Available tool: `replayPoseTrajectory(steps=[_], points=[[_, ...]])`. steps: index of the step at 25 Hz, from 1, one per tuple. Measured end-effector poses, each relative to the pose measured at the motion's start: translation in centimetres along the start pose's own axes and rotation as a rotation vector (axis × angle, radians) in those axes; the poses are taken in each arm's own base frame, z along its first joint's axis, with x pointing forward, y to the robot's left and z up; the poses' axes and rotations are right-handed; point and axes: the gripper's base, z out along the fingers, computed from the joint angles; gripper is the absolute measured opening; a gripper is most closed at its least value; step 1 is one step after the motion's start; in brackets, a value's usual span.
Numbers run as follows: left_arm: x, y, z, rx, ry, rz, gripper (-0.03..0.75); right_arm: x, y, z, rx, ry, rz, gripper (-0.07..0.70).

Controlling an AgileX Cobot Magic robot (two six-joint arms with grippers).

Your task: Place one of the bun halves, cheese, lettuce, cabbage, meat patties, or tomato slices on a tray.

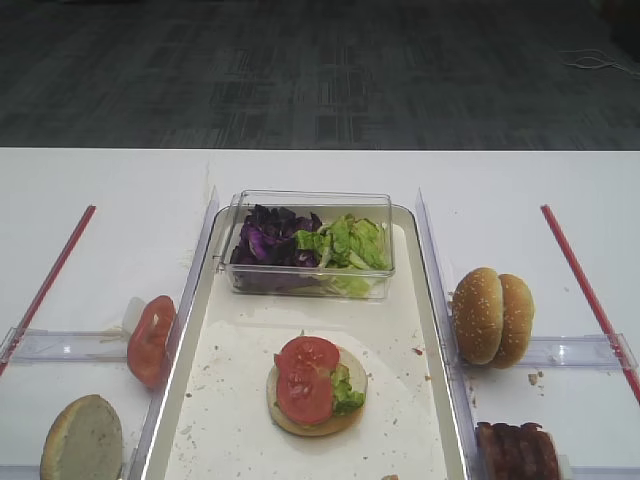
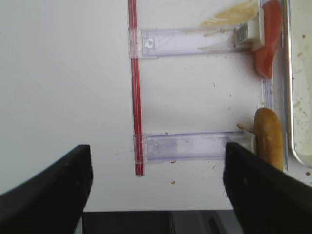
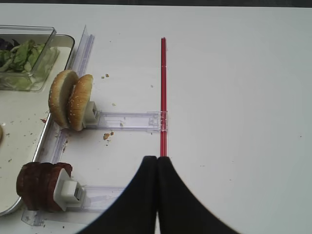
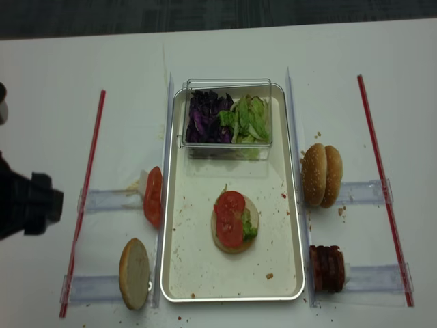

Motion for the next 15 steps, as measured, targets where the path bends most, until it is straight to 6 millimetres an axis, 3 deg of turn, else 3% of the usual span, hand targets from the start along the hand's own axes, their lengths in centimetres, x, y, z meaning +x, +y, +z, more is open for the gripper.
replayPoseTrajectory(steps=[6, 15], points=[[4.2, 0.1, 0.2, 0.002, -0.042, -0.001, 0.547, 0.0, 0.0, 0.0, 0.0, 0.0, -0.002, 0.032], [8.8, 0.3, 0.5, 0.006, -0.126, -0.023, 0.547, 0.0, 0.0, 0.0, 0.0, 0.0, -0.002, 0.032]])
